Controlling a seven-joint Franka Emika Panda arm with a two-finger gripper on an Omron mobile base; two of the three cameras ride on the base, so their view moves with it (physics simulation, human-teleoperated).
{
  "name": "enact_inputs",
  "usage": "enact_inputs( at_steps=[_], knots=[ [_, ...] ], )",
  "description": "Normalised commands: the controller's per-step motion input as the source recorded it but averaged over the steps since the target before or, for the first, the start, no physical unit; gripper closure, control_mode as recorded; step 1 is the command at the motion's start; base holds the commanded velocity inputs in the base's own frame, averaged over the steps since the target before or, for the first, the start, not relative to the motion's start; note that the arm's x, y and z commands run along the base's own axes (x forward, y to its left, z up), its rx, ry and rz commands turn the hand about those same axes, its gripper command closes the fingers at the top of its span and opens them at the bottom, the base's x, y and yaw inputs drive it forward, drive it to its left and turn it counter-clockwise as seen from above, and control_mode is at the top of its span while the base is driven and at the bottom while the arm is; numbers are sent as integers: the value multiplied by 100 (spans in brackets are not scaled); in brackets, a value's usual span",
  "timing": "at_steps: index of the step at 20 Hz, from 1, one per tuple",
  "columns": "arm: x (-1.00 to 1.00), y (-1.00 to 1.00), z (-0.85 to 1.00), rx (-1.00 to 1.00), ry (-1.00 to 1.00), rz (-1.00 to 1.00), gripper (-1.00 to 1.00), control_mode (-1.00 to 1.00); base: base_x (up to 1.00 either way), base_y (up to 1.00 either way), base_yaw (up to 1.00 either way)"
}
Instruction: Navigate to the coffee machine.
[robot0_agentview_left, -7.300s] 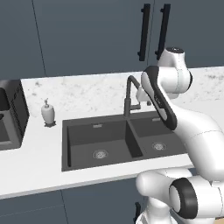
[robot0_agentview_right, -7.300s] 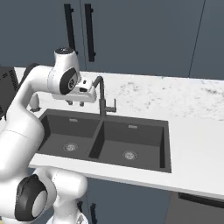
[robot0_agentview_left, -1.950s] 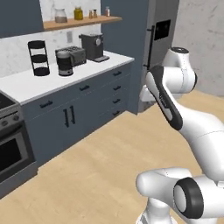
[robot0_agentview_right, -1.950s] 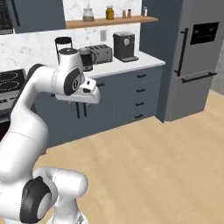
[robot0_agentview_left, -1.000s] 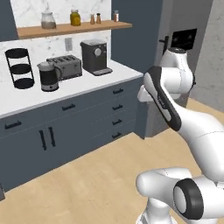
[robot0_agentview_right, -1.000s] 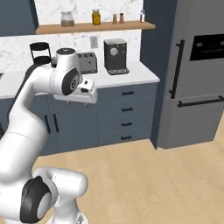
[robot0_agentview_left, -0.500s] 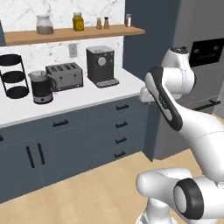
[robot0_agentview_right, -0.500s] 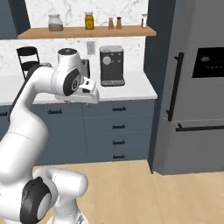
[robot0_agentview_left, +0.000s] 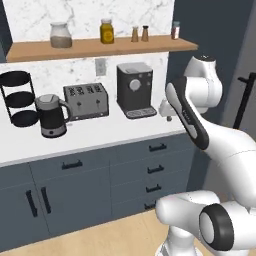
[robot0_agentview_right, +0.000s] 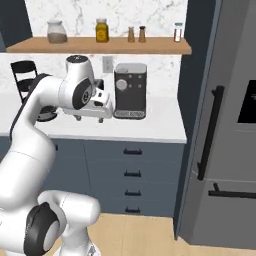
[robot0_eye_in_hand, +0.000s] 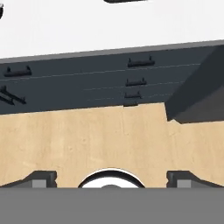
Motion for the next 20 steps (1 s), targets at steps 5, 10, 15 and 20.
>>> enact_inputs(
  at_steps=[5,10,15,20],
  knots=[
    [0,0,0,0,0,0,-100,100,100,-45,28],
    [0,0,0,0,0,0,-100,100,96,-53,17],
    [0,0,0,0,0,0,-100,100,88,-34,10],
    [0,0,0,0,0,0,-100,100,15,-10,3]
  ],
)
